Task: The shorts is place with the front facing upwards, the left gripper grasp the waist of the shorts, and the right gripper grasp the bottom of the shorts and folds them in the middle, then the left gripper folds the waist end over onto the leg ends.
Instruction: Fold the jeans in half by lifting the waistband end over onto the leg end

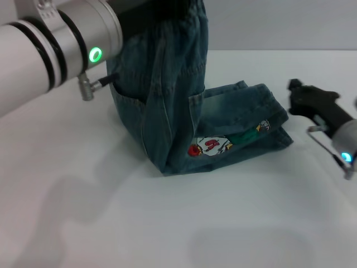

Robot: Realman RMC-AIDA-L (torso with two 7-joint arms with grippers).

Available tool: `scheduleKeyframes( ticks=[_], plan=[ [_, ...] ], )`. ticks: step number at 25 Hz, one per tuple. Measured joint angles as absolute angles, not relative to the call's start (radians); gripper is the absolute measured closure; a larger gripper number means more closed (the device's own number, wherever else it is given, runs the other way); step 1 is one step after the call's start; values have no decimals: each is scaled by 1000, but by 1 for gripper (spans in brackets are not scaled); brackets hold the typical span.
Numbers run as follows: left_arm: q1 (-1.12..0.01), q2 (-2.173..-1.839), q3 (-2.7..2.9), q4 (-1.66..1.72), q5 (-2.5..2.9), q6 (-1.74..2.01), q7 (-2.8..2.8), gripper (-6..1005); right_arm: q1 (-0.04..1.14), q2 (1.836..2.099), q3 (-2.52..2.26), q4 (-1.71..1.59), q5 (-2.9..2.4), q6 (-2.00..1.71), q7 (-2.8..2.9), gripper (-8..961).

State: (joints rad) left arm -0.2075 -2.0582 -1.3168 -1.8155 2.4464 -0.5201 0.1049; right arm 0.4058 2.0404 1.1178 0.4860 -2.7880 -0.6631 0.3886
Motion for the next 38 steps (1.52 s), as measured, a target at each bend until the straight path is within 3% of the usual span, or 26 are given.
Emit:
scheduleKeyframes(
  ticks=[4,17,22,25,32,38],
  plan=[
    [-228,-2059,-1283,-1774,2441,-481,106,917,308,2023,1181,543,-2789,-670,387,953],
    [-358,-2064,-1113,-1476,2430,-233,165,916,154,2024,1294,569,-2818,-805,384,951],
    [-349,-2063,-1106,-1473,2430,-210,168,717,127,2031,1303,595,-2843,-806,384,951],
    [-334,-2062,-1105,-1483,2430,-200,169,487,118,2033,1310,605,-2844,-806,383,951],
    [-286,-2060,-1082,-1477,2434,-99,171,277,77,2043,1326,635,-2911,-871,351,950],
    [-234,-2058,-1063,-1437,2433,-24,168,190,58,2062,1339,638,-2915,-894,282,949]
  ],
)
